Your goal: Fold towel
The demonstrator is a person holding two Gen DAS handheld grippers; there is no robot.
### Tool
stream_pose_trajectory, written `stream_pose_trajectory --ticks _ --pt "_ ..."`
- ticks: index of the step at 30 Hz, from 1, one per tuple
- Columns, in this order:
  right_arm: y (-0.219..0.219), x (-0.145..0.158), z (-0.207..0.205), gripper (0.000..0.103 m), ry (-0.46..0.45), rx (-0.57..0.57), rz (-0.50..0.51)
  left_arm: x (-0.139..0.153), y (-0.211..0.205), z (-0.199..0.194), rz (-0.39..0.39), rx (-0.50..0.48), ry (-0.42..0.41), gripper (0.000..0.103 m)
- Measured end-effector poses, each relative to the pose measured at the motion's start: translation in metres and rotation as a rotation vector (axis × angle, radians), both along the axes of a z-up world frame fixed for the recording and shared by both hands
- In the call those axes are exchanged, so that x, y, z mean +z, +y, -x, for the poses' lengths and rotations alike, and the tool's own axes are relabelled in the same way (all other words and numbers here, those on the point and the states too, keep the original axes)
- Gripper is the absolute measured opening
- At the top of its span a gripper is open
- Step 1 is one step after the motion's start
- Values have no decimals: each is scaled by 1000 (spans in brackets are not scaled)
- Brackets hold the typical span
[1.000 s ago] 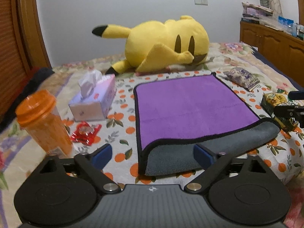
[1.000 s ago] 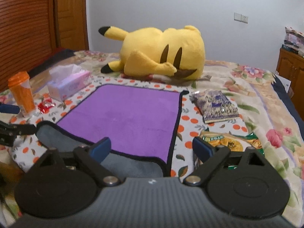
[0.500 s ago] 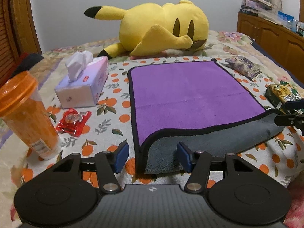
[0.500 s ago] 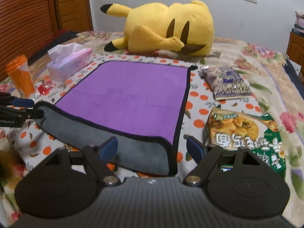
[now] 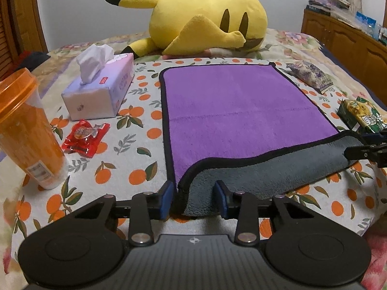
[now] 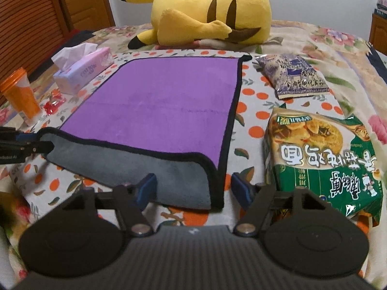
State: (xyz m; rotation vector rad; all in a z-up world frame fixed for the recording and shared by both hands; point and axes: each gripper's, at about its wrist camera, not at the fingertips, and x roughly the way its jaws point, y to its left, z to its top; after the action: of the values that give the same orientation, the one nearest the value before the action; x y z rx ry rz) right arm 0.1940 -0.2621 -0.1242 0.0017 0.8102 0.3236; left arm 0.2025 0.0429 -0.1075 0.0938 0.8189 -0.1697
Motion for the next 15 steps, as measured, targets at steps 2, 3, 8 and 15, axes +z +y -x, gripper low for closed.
stream_pose_trajectory --ticks 2,3,8,15 --pt "0 1 0 57 2 4 -4 0 0 0 4 -3 3 35" --pt "0 1 0 55 2 6 -7 0 0 0 4 -5 5 33" --pt "0 2 -1 31 -1 16 6 0 -2 1 0 -15 3 25" --pt "1 1 0 15 -7 37 24 4 -4 3 -1 -30 -12 11"
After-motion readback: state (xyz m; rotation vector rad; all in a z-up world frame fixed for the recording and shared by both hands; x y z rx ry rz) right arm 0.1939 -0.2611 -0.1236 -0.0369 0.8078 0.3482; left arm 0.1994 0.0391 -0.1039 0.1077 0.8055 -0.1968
